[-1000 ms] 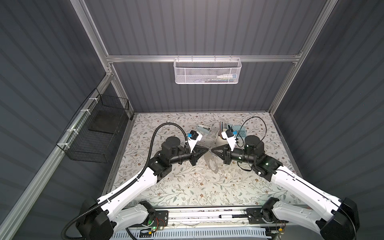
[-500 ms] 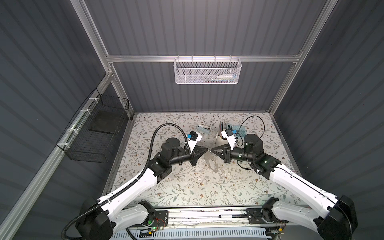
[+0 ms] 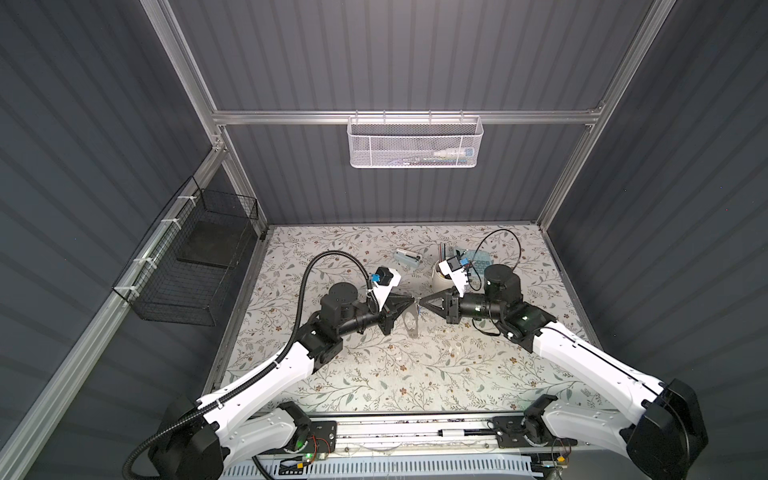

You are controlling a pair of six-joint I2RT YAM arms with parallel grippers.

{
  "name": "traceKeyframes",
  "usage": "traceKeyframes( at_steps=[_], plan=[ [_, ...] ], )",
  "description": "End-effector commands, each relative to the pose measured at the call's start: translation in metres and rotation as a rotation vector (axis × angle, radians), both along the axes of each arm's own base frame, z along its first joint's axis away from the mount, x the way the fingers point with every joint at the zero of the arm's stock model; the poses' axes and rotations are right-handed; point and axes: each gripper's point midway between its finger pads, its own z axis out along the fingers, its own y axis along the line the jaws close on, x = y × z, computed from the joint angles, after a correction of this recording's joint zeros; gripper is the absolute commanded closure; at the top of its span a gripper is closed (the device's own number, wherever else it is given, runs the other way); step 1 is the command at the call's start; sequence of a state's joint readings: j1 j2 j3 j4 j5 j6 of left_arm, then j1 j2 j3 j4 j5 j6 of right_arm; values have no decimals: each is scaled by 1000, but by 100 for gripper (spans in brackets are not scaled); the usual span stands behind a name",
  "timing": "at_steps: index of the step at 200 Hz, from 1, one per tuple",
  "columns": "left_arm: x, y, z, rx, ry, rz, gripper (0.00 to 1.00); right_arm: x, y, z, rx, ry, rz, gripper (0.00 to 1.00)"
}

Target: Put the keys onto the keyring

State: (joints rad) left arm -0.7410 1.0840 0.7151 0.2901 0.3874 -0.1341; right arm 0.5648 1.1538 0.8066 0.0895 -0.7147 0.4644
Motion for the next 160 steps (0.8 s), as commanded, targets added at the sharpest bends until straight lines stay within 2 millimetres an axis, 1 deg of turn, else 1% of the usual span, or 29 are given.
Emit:
traceKeyframes(
  at_steps=[1, 66, 99, 143, 160],
  plan=[
    [-4, -2, 42, -129, -112, -9, 100, 3, -1, 1, 1, 21, 3, 100],
    [2, -9, 41, -167, -96, 5, 100, 1, -2, 6, 27, 9, 18, 100],
    [6, -10, 38, -181, -82, 17, 100, 0, -4, 7, 36, 5, 24, 94],
    [9, -11, 36, -212, -63, 25, 100, -1, -4, 10, 47, 0, 29, 89],
    [8, -12, 37, -225, -62, 23, 100, -1, -4, 8, 48, 4, 29, 89]
  ],
)
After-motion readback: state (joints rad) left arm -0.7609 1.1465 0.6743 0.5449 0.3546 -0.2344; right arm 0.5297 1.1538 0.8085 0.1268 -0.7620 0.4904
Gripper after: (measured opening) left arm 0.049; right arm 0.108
